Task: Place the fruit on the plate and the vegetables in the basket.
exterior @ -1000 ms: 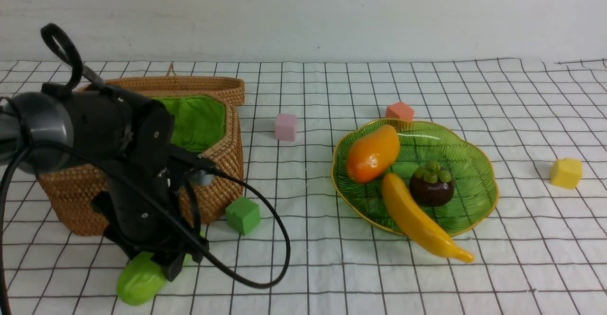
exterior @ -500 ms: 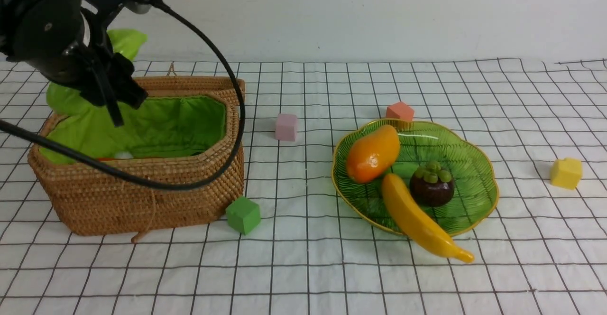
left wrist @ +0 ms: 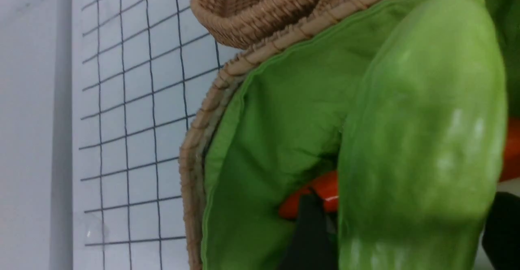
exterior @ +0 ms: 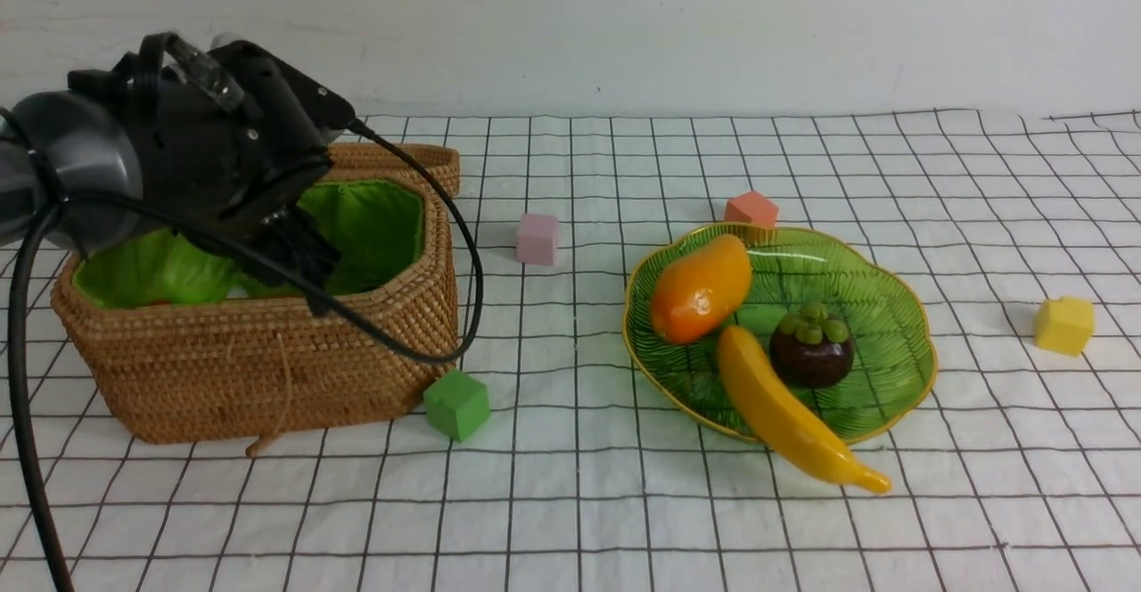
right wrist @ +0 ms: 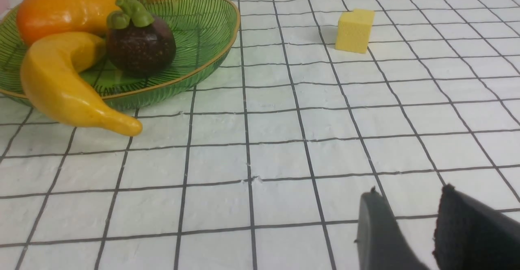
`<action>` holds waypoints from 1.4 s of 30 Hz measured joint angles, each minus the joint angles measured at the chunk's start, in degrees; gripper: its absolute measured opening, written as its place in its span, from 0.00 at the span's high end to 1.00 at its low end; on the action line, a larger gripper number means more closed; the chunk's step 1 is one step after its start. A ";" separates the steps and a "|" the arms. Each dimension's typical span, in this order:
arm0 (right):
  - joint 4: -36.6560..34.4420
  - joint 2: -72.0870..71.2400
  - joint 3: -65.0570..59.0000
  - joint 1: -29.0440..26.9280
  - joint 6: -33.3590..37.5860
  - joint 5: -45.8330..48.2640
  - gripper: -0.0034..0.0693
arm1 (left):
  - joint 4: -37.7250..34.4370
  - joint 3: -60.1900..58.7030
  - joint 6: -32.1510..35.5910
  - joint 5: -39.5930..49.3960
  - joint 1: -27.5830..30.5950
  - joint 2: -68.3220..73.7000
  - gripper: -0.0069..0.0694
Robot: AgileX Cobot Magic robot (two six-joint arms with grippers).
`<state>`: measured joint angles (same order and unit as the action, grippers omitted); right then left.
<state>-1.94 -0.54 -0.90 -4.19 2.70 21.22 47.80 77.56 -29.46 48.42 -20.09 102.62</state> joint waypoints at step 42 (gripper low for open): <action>0.00 -0.11 0.00 0.00 0.00 0.09 0.63 | -55.62 -50.80 8.53 -1.74 3.54 -101.74 0.93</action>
<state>-1.94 -0.64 -0.90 -4.19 2.70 21.31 -7.82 26.76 -20.93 46.68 -16.55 0.88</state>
